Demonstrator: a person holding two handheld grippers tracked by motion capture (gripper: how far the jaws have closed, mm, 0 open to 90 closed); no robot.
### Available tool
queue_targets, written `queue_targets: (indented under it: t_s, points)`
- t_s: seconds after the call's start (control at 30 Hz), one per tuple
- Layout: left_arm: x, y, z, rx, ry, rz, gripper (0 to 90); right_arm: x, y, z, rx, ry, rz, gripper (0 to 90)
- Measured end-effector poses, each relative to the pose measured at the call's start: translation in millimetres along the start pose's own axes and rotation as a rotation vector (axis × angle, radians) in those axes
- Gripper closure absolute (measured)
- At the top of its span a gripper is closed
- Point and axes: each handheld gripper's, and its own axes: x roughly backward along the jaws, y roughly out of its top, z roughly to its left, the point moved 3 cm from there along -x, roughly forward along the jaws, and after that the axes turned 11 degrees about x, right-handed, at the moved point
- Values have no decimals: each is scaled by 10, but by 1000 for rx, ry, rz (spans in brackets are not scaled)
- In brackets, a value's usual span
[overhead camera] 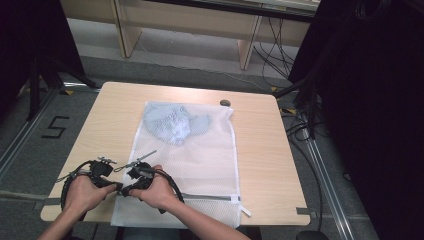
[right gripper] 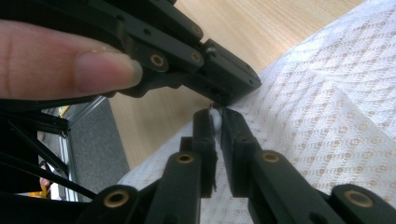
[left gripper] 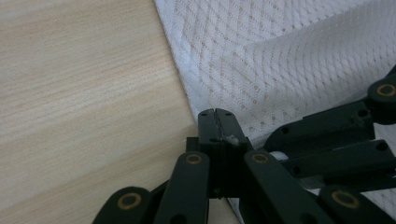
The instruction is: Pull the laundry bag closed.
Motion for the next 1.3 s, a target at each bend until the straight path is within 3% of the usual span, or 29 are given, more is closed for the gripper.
queue_targets:
  t_s: [0.1, 0.23, 0.4, 0.47, 0.5, 0.57, 0.6, 0.63, 0.67, 0.7, 0.77, 0.87, 0.97, 1.13, 1.23, 1.27, 1.3]
  points:
    - [0, -1, 4, -1, -3, -1, 898, 1, 10, -2, -20, -8, 5, 828]
    - [-1, -1, 0, 0, -1, -2, 898, -8, 27, -2, -8, -4, 4, 809]
    - [0, -3, -6, -4, 1, 1, 898, -18, 23, 0, -14, -13, 16, 863]
    - [2, 3, 7, -41, 7, 0, 898, -18, 13, 2, -16, -13, 11, 865]
    - [2, -9, -8, -24, 8, 2, 898, -16, 2, 2, -26, -17, 6, 866]
    - [4, 5, 7, -79, 14, 0, 898, -13, -11, 14, -47, -7, 7, 867]
    - [4, 5, 7, -79, 14, 0, 898, -13, -11, 14, -47, -7, 7, 867]
    - [8, 0, -5, -105, 29, -2, 898, -6, -33, 19, -71, -19, 0, 868]
    - [8, -4, -8, -106, 28, -2, 899, -2, -41, 19, -77, -28, 0, 868]
    - [-12, -8, -14, -106, 23, -32, 898, 0, -48, 19, -85, -25, 0, 868]
    - [1, -19, -30, -93, 27, -11, 899, 7, -65, 16, -108, -17, -11, 868]
    - [3, -14, -13, -133, 29, -12, 899, 9, -74, 23, -129, -25, -16, 868]
    - [-4, -25, -31, -130, 36, -31, 899, 20, -87, 25, -133, -50, -8, 869]
    - [0, -28, -38, -149, 41, -22, 899, 36, -104, 22, -143, -37, -11, 870]
    - [-10, -31, -34, -144, 33, -40, 899, 58, -106, 18, -163, -56, -6, 870]
    - [-8, -31, -36, -147, 38, -38, 899, 61, -107, 7, -142, -45, -14, 870]
    - [-18, -30, -48, -129, 40, -49, 899, 70, -109, 12, -158, -52, -8, 870]
